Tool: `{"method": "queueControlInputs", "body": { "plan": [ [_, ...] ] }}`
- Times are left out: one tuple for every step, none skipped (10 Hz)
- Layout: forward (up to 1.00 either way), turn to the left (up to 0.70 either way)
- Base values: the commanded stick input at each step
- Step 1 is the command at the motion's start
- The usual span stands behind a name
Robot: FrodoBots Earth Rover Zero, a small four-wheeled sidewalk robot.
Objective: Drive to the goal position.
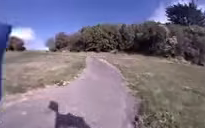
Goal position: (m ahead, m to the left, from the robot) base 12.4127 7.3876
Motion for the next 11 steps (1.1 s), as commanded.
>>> {"method": "queueControlInputs", "body": {
  "plan": [
    [0.70, 0.00],
    [0.70, 0.00],
    [0.70, 0.00],
    [0.70, 0.00],
    [0.70, 0.00],
    [0.70, 0.00],
    [0.70, 0.00],
    [0.70, 0.00],
    [0.70, 0.00],
    [0.70, 0.00],
    [0.70, 0.00]
  ]
}}
